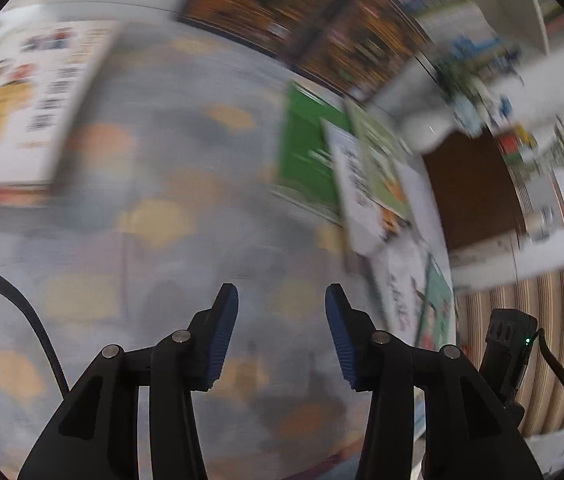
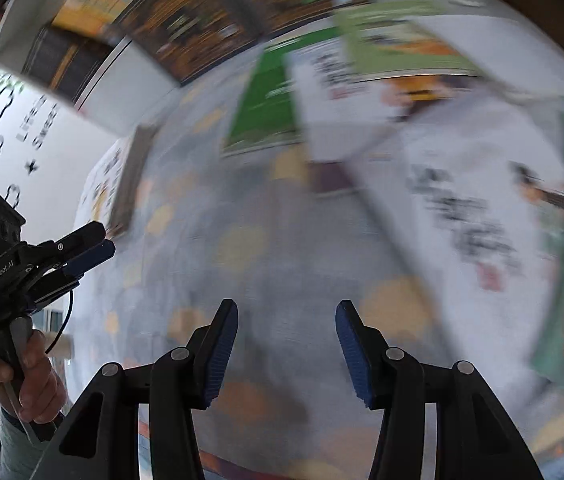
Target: Organize books
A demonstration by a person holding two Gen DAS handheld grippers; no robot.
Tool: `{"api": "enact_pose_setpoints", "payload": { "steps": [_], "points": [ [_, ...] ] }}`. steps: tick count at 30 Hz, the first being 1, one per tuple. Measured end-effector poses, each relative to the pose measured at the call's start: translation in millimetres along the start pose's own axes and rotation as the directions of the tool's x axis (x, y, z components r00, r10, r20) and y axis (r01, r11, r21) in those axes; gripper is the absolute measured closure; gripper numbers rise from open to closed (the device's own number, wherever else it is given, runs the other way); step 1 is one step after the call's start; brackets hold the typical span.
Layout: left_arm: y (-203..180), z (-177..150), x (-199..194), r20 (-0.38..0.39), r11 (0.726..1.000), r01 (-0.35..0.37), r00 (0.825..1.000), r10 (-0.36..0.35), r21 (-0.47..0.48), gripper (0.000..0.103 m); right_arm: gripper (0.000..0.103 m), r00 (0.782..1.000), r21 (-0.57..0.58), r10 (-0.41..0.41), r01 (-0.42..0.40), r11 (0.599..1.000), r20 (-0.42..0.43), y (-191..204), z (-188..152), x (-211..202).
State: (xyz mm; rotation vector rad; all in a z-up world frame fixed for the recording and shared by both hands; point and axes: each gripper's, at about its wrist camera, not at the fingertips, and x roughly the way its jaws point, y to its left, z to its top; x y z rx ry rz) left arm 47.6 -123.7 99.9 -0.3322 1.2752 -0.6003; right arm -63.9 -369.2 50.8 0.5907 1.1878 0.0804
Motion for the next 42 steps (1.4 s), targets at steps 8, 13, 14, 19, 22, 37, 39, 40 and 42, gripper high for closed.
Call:
{"api": "enact_pose_setpoints", "payload": {
  "steps": [8,13,14,19,22,37,39,40,42],
  "points": [
    [-118,-23,83,-0.150,0.978,0.082,0.987,-0.054,0.190,0.060,0.048,0.993,0.216,-0.088,0.070,0.974,0.075,-108,-32,-68],
    [-168,-53,133,-0.274,0.964,0.145,0.958,-0.080,0.225,0.060,0.048,0.969,0.455,-0.182,0.087,0.886,0.169,-179,-63,-115],
    [-177,-59,144,-0.296,0.962,0.153,0.952,-0.081,0.227,0.060,0.048,0.963,0.486,-0.197,0.085,0.870,0.185,-190,-68,-124],
    [-207,-78,176,-0.335,0.954,0.177,0.938,-0.090,0.241,0.061,0.053,0.932,0.529,-0.306,0.162,0.833,0.196,-228,-69,-144],
    [-216,-84,186,-0.334,0.954,0.167,0.939,-0.078,0.248,0.063,0.061,0.923,0.513,-0.337,0.201,0.834,0.186,-238,-64,-142],
    [-221,-85,200,-0.331,0.962,0.176,0.939,-0.099,0.209,0.063,0.061,0.919,0.392,-0.376,0.305,0.868,0.117,-246,-46,-119],
    [-219,-85,198,-0.324,0.963,0.164,0.942,-0.088,0.215,0.063,0.061,0.933,0.371,-0.342,0.278,0.886,0.116,-244,-45,-121],
    [-215,-85,193,-0.321,0.963,0.161,0.943,-0.087,0.214,0.063,0.061,0.934,0.351,-0.337,0.279,0.894,0.115,-240,-44,-121],
    [-207,-86,186,-0.313,0.966,0.159,0.946,-0.090,0.204,0.063,0.061,0.931,0.279,-0.347,0.306,0.910,0.112,-226,-41,-118]
  ]
}}
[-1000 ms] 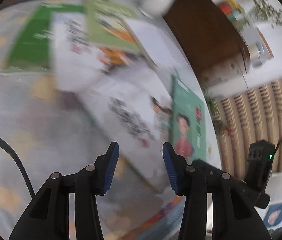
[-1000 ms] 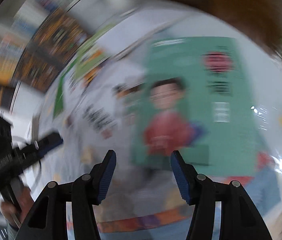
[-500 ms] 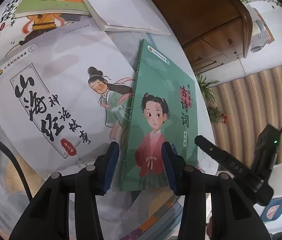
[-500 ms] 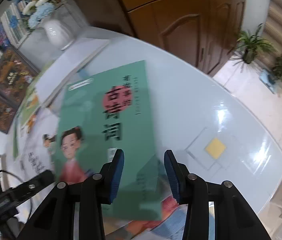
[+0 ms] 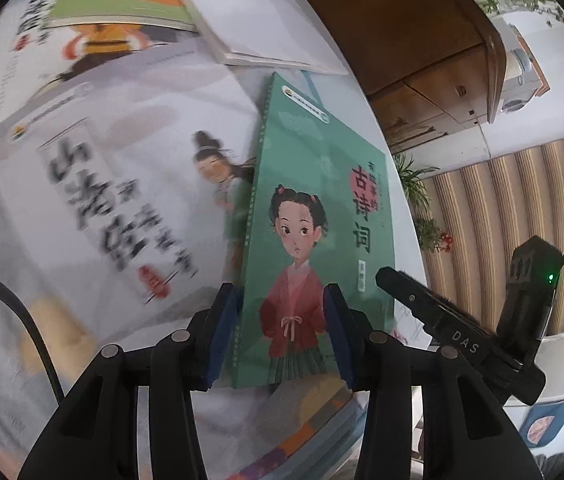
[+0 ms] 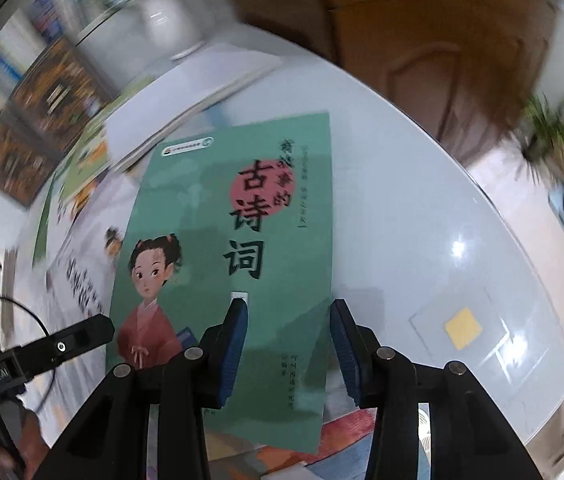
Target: Organize books
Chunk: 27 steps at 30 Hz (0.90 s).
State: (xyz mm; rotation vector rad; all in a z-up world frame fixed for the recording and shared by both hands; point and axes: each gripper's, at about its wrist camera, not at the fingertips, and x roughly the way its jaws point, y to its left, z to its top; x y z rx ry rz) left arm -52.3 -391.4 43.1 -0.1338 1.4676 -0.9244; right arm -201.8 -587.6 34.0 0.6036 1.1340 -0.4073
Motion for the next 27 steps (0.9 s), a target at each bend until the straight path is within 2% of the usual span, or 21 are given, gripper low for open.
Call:
{"api": "enact_pose_setpoints", "payload": {
  "steps": [4,6,9,10,14,16,18,21,23,25,27],
  "points": [
    [30,-23,-29,0.042,0.997,-0.041,0.998,0.043,-0.067,0.063,0.060,0.998,-0.123,0.031,-0.037,0.992,-0.050,39,-7,5],
    [54,-40,-48,0.071,0.987,-0.049,0.996,0.061,-0.152,0.063,0.060,0.993,-0.203,0.069,-0.087,0.975,-0.094,66,-17,8],
    [95,-71,-82,0.126,0.954,-0.038,0.989,0.078,-0.298,0.063,0.060,0.983,-0.312,0.108,-0.151,0.938,-0.151,110,-32,15],
    [111,-84,-97,0.153,0.937,-0.046,0.983,0.105,-0.347,0.063,0.060,0.977,-0.348,0.126,-0.181,0.920,-0.175,127,-36,20],
    [160,-112,-138,0.206,0.880,-0.078,0.959,0.195,-0.469,0.063,0.059,0.959,-0.471,0.145,-0.247,0.847,-0.243,201,-54,35],
    [185,-119,-156,0.223,0.850,-0.089,0.946,0.236,-0.519,0.063,0.058,0.955,-0.533,0.158,-0.272,0.802,-0.250,243,-60,38],
    [204,-123,-172,0.255,0.835,-0.079,0.933,0.255,-0.545,0.063,0.057,0.954,-0.566,0.176,-0.286,0.773,-0.242,276,-62,43],
    [229,-121,-193,0.298,0.821,-0.070,0.912,0.283,-0.566,0.063,0.056,0.950,-0.556,0.175,-0.295,0.777,-0.259,311,-63,60],
    [241,-115,-205,0.330,0.820,-0.058,0.898,0.292,-0.569,0.063,0.056,0.927,-0.473,0.207,-0.342,0.812,-0.314,317,-61,74],
    [254,-113,-214,0.348,0.822,-0.026,0.898,0.270,-0.569,0.063,0.056,0.916,-0.424,0.234,-0.363,0.830,-0.326,315,-64,77],
    [260,-113,-215,0.339,0.829,-0.033,0.903,0.264,-0.559,0.063,0.056,0.928,-0.433,0.219,-0.338,0.836,-0.301,312,-72,74]
  ]
}}
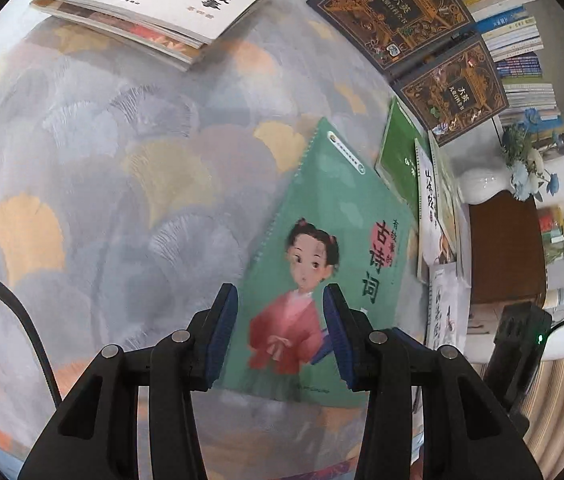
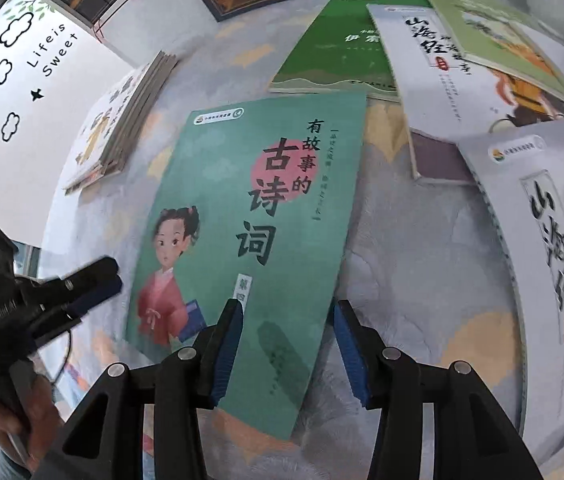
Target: Organize books
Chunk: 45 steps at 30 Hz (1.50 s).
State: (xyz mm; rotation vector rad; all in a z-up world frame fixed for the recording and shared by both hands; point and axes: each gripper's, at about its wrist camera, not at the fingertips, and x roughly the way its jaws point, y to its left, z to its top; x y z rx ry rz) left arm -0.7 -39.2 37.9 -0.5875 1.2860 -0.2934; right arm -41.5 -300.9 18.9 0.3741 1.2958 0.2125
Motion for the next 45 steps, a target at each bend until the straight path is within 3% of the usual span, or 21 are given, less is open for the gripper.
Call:
{"api": "enact_pose_setpoints", "payload": {
  "steps": [3,10,14,15,16,17,19,20,21,23,25,28,30,33,34,37,42,43,45],
  "points": [
    [3,-4,8,-0.046,0.998,-0.029,0.998,0.032,0.063,0.063,0.056,1.000,0.018,-0.026,0.026,0.999,0.017,-2,-15,-2],
    [0,-9,15,-0.093,0.981,0.007,0.996,0.011,0.195,0.063,0.053,0.985,-0.035,-0.142,0.146,0.989,0.101,18,-26,3],
    [-10,-7,17,-0.119,0.971,0.024,0.993,0.005,0.240,0.062,0.054,0.981,-0.013,-0.148,0.151,0.989,0.125,24,-30,3],
    [-8,-7,15,-0.126,0.973,0.055,0.992,-0.027,0.226,0.062,0.055,0.980,0.018,-0.144,0.143,0.990,0.135,22,-30,2],
    [-4,-5,10,-0.137,0.973,0.138,0.984,-0.114,0.185,0.062,0.055,0.981,0.068,-0.127,0.118,0.991,0.148,16,-31,0],
    [2,-4,5,-0.153,0.958,0.265,0.957,-0.247,0.112,0.062,0.055,0.983,0.107,-0.102,0.087,0.991,0.154,11,-31,-1],
    [4,-3,-1,-0.162,0.911,0.413,0.900,-0.406,0.011,0.062,0.055,0.985,0.148,-0.065,0.041,0.988,0.158,3,-32,-2],
    [1,-3,-3,-0.158,0.903,0.429,0.893,-0.422,0.014,0.062,0.055,0.986,0.148,-0.061,0.038,0.988,0.158,2,-32,-2],
    [-2,-3,-3,-0.159,0.904,0.427,0.895,-0.418,0.029,0.062,0.055,0.985,0.141,-0.067,0.044,0.989,0.158,3,-33,-2],
    [-8,-7,4,-0.154,0.928,0.367,0.923,-0.354,0.069,0.069,0.055,0.984,0.128,-0.081,0.061,0.990,0.159,5,-33,-2],
    [-11,-11,15,-0.161,0.949,0.301,0.945,-0.284,0.098,0.089,0.055,0.983,0.119,-0.093,0.074,0.990,0.157,7,-32,-1],
    [-12,-16,22,-0.149,0.965,0.230,0.966,-0.211,0.126,0.093,0.055,0.987,0.126,-0.071,0.053,0.991,0.141,7,-29,0],
    [-9,-15,20,-0.157,0.967,0.236,0.963,-0.220,0.093,0.094,0.055,0.993,0.142,-0.034,0.017,0.990,0.115,4,-29,1],
    [-4,-5,21,-0.186,0.937,0.345,0.919,-0.347,-0.048,0.094,0.055,0.993,0.235,0.091,-0.106,0.966,0.073,-14,-39,-5],
    [-3,-2,20,-0.193,0.926,0.369,0.906,-0.377,-0.079,0.094,0.055,0.987,0.277,0.149,-0.161,0.947,0.066,-21,-44,-5],
    [-3,8,20,-0.211,0.881,0.442,0.857,-0.470,-0.167,0.094,0.051,0.934,0.427,0.343,-0.350,0.834,0.095,-43,-58,-2],
    [4,11,22,-0.207,0.829,0.486,0.812,-0.545,-0.274,0.094,0.048,0.861,0.511,0.484,-0.489,0.707,0.155,-52,-60,13],
    [9,11,25,-0.203,0.814,0.491,0.803,-0.561,-0.310,0.094,0.048,0.837,0.519,0.520,-0.525,0.674,0.172,-51,-59,19],
    [12,11,25,-0.201,0.811,0.487,0.802,-0.563,-0.325,0.094,0.048,0.812,0.532,0.550,-0.558,0.636,0.195,-50,-57,25]
  ]
}}
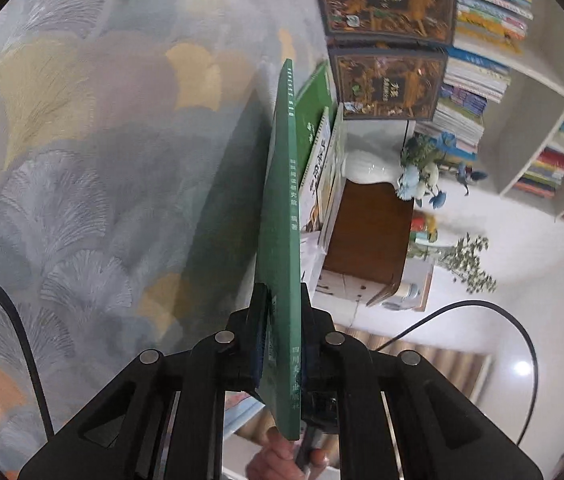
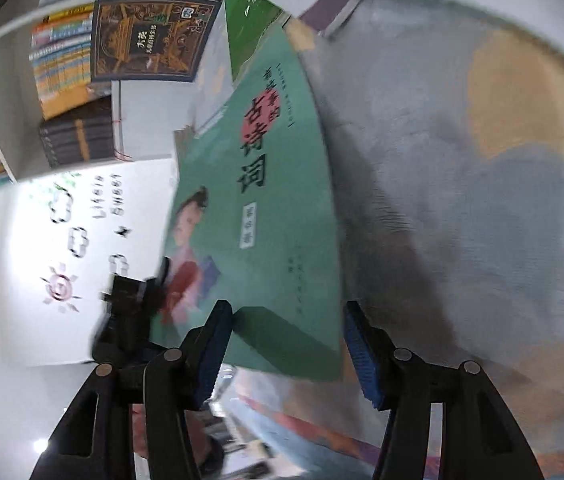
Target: Organize books
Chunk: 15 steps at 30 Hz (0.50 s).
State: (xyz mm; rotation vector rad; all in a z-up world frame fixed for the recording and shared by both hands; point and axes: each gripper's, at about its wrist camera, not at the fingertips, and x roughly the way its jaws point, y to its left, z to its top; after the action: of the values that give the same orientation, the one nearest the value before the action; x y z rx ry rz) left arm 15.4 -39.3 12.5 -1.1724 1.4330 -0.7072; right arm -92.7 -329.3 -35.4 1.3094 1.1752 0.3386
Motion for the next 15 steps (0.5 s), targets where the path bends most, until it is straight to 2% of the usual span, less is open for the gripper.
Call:
{"api": "enact_pose_setpoints", "payload": {
  "steps": [1,3,6,7,9,11,13,15],
  "points": [
    [-1,-1,1,-0.002,1.000,-0.012,1.000,0.012,0.010,0.094,0.050,1.000,0.005,0.003,-0.003,1.000,0.011,1,1,2],
    [-6,-2,2,0.002,0.998,-0.054,0.999,0.053,0.045,0.094,0.060,0.997,-0.028,-0.046,0.048,0.998,0.056,8,1,3],
    [-15,-4,3,0.017,0.978,-0.161,0.987,0.160,0.132,0.094,0.073,0.988,-0.114,-0.117,0.129,0.985,0.104,24,0,-3],
    [-16,-4,2,0.020,0.968,-0.191,0.981,0.191,0.160,0.094,0.073,0.984,-0.141,-0.141,0.156,0.978,0.111,29,1,-4],
    [-23,-7,6,0.033,0.936,-0.265,0.964,0.264,0.230,0.094,0.073,0.969,-0.214,-0.207,0.233,0.949,0.136,43,-1,-2],
    [-29,-12,10,0.053,0.895,-0.329,0.943,0.329,0.302,0.094,0.074,0.945,-0.297,-0.280,0.321,0.900,0.170,55,-7,2],
    [-35,-17,13,0.078,0.851,-0.379,0.923,0.378,0.363,0.094,0.074,0.925,-0.353,-0.326,0.376,0.857,0.195,65,-11,7],
    [-39,-20,14,0.095,0.822,-0.403,0.911,0.401,0.401,0.094,0.074,0.906,-0.402,-0.361,0.422,0.813,0.221,74,-16,10]
  ]
}}
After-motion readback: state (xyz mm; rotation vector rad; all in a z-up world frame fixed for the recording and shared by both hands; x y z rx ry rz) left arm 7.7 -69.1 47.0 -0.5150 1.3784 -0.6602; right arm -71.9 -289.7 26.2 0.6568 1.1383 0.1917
